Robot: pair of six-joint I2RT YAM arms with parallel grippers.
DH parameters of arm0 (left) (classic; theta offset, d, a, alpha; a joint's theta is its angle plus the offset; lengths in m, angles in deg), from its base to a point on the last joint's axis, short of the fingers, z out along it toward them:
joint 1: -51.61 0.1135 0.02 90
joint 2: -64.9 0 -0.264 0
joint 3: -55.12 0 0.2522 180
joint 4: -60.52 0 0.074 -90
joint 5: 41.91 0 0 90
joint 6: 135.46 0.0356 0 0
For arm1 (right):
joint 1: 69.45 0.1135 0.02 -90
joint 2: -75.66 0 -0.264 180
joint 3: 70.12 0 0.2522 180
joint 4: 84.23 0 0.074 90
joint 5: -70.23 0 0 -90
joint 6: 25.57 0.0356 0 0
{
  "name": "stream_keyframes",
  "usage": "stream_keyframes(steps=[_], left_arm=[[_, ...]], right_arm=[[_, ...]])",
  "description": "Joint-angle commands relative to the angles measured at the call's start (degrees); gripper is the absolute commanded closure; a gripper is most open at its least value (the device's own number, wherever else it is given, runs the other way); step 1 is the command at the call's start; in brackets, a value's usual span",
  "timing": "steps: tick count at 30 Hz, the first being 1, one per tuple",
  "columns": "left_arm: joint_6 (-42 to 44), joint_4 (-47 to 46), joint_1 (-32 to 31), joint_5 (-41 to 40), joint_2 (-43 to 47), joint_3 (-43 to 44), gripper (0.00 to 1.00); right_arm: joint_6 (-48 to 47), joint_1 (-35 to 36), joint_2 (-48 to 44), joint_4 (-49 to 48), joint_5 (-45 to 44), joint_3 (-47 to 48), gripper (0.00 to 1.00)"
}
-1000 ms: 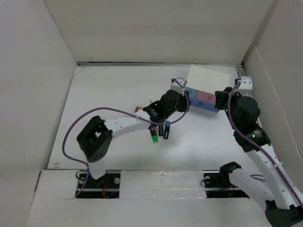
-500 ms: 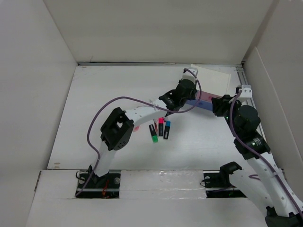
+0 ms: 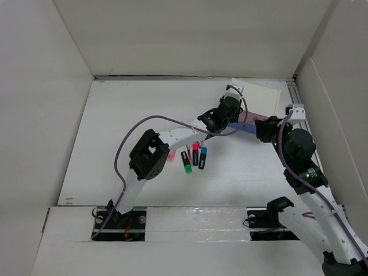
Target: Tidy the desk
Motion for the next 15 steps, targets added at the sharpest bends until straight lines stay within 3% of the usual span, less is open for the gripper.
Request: stream_keyframes(steps=[1, 15], left_arm=[[1.53, 1.05, 0.48, -1.40, -1.45, 4.22, 0.73], [1.35, 4.22, 0.48, -4.22, -1.73, 5.37, 0.73]], right_arm=[[0.44, -0.48, -0.08, -3.11, 1.71, 0.29, 0.60], [-0.18, -0.48, -0.17, -3.90, 3.56, 0.03, 0.58]])
